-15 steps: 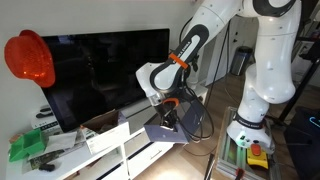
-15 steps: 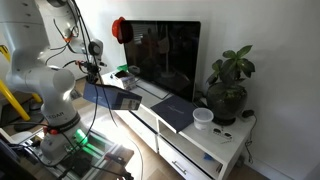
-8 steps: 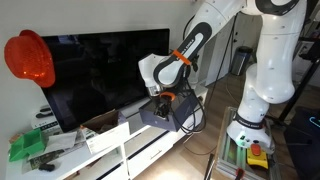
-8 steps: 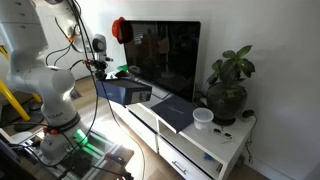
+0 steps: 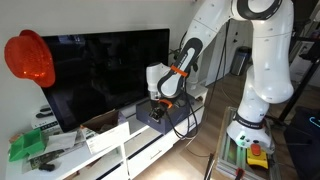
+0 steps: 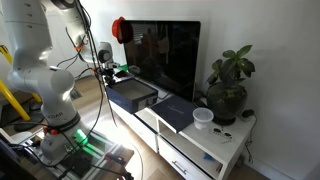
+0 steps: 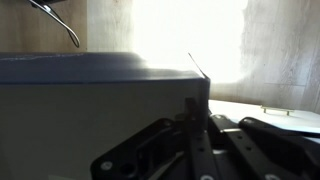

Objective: Move the blue box to the top of the television stand.

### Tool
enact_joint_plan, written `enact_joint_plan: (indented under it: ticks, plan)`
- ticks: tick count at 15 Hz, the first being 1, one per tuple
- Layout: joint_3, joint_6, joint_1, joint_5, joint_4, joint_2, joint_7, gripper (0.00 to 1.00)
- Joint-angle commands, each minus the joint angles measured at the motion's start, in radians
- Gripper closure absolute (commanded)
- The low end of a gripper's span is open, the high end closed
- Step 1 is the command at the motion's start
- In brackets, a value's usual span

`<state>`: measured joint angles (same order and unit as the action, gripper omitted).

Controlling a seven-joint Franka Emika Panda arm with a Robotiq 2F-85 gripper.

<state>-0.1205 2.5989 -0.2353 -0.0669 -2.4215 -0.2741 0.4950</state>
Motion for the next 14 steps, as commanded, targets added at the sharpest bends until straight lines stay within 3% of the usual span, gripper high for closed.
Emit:
enact_joint_plan:
  ticks: [1, 5, 14]
  plan:
    - [0.009, 0.129, 0.002, -0.005, 0.012, -0.074, -0.056, 0.99]
    - [0.032, 0.205, -0.027, 0.016, 0.053, -0.158, -0.077, 0.99]
    - [0.124, 0.203, -0.089, 0.03, 0.203, -0.304, -0.067, 0.99]
